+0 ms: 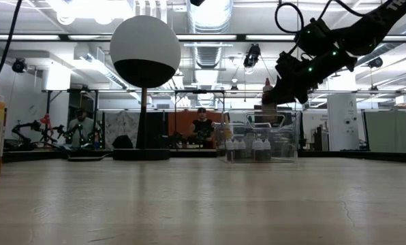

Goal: Pick & Place food coloring
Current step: Put the large orange food coloring bottle into the transparent bin

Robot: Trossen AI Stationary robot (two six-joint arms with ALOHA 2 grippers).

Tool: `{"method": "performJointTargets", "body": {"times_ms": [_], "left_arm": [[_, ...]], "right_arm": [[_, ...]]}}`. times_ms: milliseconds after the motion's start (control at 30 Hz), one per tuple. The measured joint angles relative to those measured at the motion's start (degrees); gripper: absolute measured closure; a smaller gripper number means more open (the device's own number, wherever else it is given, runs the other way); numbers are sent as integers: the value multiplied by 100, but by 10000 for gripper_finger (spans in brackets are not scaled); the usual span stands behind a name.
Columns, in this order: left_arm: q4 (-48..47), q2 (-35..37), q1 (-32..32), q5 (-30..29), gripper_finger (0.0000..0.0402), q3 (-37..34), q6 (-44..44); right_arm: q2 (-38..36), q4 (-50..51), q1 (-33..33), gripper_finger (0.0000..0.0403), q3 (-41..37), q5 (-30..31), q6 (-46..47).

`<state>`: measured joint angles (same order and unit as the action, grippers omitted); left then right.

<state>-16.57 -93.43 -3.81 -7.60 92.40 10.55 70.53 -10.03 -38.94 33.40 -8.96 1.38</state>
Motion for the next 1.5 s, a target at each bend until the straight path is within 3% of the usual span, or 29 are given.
{"method": "performJointTargets", "body": {"times_ms": [267,600,1033,1500], "left_arm": [[-2,0,1,0,186,1,-15],[-17,0,13,22,186,2,-34],[-19,0,35,81,186,2,-43],[-22,-2,117,149,186,1,-116]], "right_arm": [[406,-328,-16,303,-4,6,-433],[1057,-1168,-50,303,1,0,-251],[1443,-1176,-116,303,445,399,-737],[1880,-1193,-372,303,482,382,-765]]}}
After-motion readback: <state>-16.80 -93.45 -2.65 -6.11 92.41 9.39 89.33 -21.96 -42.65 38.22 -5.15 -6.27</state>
